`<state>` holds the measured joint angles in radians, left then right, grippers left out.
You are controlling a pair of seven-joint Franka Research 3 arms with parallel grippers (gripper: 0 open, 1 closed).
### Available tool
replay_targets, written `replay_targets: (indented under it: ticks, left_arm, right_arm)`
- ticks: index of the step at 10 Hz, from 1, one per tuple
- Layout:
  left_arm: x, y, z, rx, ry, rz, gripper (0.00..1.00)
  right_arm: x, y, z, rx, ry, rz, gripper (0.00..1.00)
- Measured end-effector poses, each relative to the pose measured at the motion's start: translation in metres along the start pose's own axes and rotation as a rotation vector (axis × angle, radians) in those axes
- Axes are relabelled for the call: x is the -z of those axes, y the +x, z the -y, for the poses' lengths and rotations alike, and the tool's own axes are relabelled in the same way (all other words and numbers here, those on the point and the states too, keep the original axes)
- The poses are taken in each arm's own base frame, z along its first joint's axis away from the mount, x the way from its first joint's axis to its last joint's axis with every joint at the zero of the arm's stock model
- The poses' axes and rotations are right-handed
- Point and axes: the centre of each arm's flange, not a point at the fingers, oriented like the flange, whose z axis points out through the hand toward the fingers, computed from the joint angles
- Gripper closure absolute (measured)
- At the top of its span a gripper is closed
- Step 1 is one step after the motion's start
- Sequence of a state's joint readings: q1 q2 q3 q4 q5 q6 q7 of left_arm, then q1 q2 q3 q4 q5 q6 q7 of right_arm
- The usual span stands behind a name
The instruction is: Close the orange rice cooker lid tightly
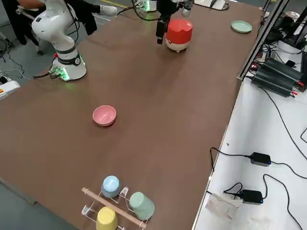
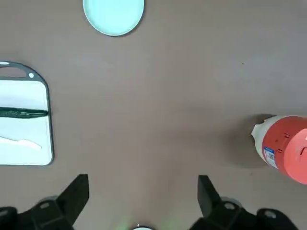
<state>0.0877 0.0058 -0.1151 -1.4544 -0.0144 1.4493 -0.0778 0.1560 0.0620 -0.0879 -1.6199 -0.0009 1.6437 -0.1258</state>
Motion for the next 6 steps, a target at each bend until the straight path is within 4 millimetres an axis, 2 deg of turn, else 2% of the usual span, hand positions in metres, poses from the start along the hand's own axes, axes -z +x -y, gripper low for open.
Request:
replay_targets:
  ticks: [2,6]
  left_arm:
    - [0.000,0.000,-0.004,-0.008,0.000,0.000,0.00]
    - [0.000,0.000,-0.004,-0.007,0.000,-0.001,0.00]
  right_arm:
    - [0.006,-0.005,-0.005,-0.037,-0.002,-0.008,0.00]
    - [0.035,-0.015,-0.005,-0.055,-0.008,-0.037,0.00]
